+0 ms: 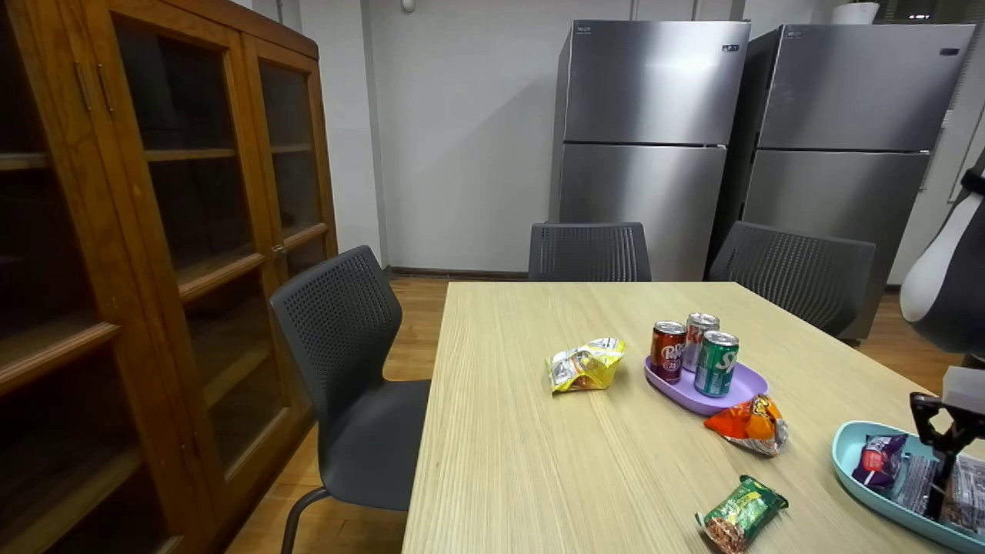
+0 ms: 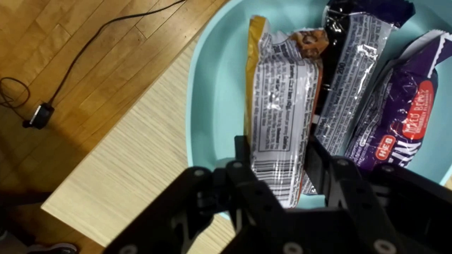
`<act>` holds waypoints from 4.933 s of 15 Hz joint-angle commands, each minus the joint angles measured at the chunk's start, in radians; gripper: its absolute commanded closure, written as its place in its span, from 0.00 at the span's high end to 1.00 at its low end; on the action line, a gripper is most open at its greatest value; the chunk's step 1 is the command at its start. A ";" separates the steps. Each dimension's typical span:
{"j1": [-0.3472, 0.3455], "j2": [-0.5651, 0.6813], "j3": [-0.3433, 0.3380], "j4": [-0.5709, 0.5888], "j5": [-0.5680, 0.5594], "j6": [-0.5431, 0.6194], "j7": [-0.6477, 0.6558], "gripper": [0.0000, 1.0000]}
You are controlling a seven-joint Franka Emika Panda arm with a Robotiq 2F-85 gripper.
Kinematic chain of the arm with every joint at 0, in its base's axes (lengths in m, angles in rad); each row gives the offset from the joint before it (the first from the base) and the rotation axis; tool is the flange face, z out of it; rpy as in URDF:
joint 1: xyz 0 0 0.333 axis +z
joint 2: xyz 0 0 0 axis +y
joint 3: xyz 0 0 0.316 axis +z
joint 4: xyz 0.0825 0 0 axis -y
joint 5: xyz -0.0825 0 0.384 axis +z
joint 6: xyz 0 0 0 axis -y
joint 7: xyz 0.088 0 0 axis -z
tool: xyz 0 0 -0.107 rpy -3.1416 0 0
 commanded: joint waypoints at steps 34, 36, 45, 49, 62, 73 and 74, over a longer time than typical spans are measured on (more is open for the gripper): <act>0.854 -0.233 -0.230 -0.232 0.263 0.041 0.121 1.00; 0.851 -0.251 -0.208 -0.232 0.307 0.026 0.095 1.00; 0.771 -0.263 -0.062 -0.231 0.420 0.001 0.057 1.00; 0.687 -0.253 0.032 -0.231 0.467 -0.009 0.045 1.00; 0.349 -0.124 0.351 -0.198 0.487 0.030 0.023 1.00; 0.249 0.043 0.421 -0.089 0.458 0.110 0.041 1.00; 0.246 0.054 0.426 -0.077 0.459 0.111 0.043 1.00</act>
